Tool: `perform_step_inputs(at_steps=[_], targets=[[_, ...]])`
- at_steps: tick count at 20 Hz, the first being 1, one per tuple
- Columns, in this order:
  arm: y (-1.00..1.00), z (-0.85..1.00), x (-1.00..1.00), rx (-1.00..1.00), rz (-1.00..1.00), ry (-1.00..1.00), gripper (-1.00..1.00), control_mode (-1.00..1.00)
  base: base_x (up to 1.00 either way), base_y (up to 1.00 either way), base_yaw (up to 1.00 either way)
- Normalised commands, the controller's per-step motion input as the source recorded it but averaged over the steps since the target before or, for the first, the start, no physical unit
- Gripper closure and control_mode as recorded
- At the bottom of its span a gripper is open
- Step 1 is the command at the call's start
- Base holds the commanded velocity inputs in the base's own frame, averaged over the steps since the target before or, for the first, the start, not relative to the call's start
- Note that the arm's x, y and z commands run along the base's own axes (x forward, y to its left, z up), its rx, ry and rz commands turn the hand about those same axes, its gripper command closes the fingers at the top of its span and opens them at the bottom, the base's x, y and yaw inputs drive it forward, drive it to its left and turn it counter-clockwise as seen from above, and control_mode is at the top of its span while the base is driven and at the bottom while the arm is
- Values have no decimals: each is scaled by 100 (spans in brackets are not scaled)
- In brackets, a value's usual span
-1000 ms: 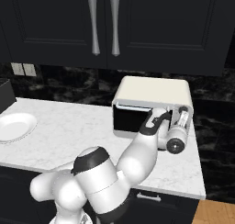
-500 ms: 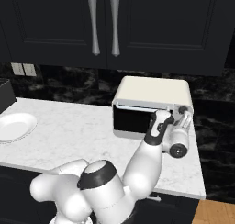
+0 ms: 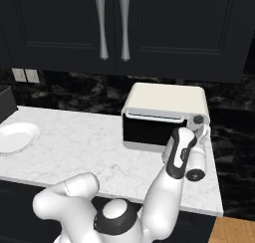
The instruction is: Pick up the kebab skewer and baguette bread, and place them inside the toaster oven. Close the toaster oven door and start by setting the timer.
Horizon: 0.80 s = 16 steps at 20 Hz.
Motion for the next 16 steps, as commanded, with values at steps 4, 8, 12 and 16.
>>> perform_step_inputs(at_steps=[4,8,12,16], targets=[[-14,-9,-2,0,-2,-17,100,-100,0,0,0],[-8,0,4,0,-6,-3,100,-100,0,0,0],[-1,0,0,0,-13,0,100,-100,0,0,0],[0,0,19,4,-15,0,100,-100,0,0,0]])
